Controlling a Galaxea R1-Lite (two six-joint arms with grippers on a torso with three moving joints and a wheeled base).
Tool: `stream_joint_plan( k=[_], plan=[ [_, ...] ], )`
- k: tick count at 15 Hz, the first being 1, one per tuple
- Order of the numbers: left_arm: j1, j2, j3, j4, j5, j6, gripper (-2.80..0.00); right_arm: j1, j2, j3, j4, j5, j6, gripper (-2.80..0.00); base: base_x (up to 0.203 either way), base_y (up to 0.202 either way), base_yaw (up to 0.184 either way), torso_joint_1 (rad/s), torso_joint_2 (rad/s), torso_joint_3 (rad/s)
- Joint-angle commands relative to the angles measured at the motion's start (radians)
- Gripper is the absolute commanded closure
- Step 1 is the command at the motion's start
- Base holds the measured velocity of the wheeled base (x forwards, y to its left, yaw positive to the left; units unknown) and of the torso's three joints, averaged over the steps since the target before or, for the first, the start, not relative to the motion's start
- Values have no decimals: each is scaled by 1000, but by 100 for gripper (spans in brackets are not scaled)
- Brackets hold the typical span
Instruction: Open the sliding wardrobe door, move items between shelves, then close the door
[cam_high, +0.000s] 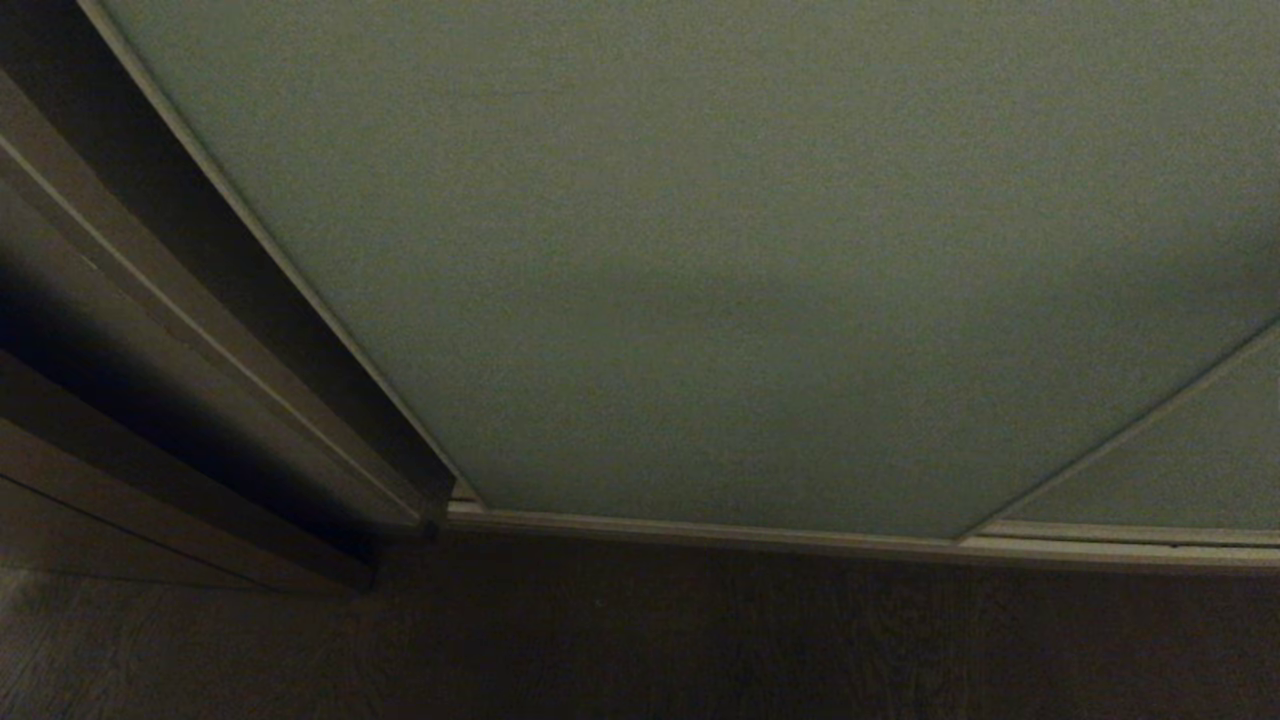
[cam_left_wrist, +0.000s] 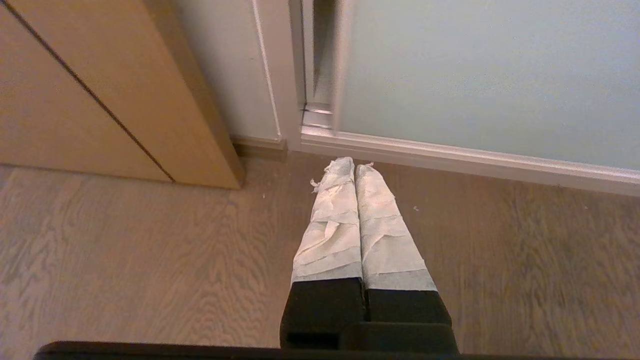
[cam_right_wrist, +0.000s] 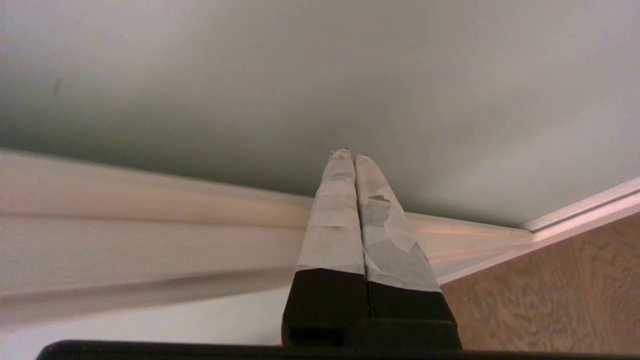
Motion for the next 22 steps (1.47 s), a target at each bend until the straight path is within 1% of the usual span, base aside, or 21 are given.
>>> stream_joint_plan(
  k=[1, 7, 9, 13, 22],
  plan=[
    [0, 1, 0, 0, 1, 0, 0, 17, -29, 17, 2, 0, 3, 0, 0, 0, 0, 0, 0, 0],
    [0, 0, 0, 0, 1, 0, 0, 77, -45, 49, 4, -1, -2, 0, 0, 0, 0, 0, 0, 0],
    [0, 0, 0, 0, 1, 0, 0, 83, -59, 55, 3, -1, -2, 0, 0, 0, 0, 0, 0, 0],
    [0, 1, 0, 0, 1, 0, 0, 134, -100, 76, 4, -3, -3, 0, 0, 0, 0, 0, 0, 0],
    [0, 0, 0, 0, 1, 0, 0, 139, -100, 84, 3, -4, -3, 0, 0, 0, 0, 0, 0, 0]
  ],
)
